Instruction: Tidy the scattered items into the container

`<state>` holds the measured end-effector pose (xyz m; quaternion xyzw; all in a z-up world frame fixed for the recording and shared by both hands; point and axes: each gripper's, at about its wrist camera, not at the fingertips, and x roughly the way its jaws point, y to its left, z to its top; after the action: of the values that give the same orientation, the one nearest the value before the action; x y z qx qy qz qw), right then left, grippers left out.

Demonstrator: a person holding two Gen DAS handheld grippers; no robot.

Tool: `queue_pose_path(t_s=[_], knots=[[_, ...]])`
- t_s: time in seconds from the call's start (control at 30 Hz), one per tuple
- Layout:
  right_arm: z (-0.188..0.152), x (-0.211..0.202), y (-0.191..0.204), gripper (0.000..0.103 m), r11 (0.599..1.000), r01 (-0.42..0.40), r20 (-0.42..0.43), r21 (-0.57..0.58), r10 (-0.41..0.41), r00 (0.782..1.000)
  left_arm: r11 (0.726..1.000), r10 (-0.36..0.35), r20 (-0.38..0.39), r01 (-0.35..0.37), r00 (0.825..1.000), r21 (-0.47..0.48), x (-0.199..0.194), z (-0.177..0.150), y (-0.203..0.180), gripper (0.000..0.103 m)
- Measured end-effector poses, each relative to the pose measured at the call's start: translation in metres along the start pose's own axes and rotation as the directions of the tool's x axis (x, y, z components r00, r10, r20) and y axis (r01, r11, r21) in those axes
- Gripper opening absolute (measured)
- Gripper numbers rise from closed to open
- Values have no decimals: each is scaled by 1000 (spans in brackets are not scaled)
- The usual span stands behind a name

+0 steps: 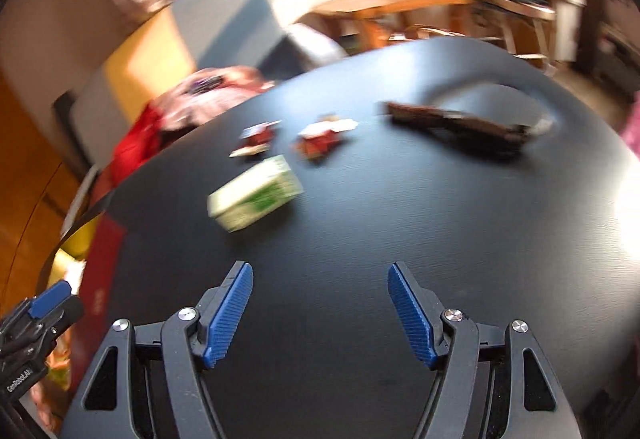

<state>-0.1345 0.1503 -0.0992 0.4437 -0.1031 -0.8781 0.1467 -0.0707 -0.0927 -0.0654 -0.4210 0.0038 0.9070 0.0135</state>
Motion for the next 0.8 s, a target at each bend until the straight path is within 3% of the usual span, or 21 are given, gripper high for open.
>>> queue_pose_path(t_s=[0.2,0.37,0.47,0.63,0.8], knots=[[26,10,-40,72,1000,18,5,22,-19,1000,996,-26,-28,28,999,85,51,33,-35,59],[61,34,-38,72,999,-39,15,-6,39,999,990,-57,-23,59,998,130,87,60,-50,59],[92,49,-22,68,993,-86,35,-83,89,995,987,-67,-18,69,998,148,105,74,-56,59],[139,93,15,39,962,-122,-35,-246,116,993,974,-125,-22,127,992,188,124,88,-68,59],[155,143,42,36,911,-163,-177,-378,102,979,961,-164,-58,173,985,217,139,89,-77,59]])
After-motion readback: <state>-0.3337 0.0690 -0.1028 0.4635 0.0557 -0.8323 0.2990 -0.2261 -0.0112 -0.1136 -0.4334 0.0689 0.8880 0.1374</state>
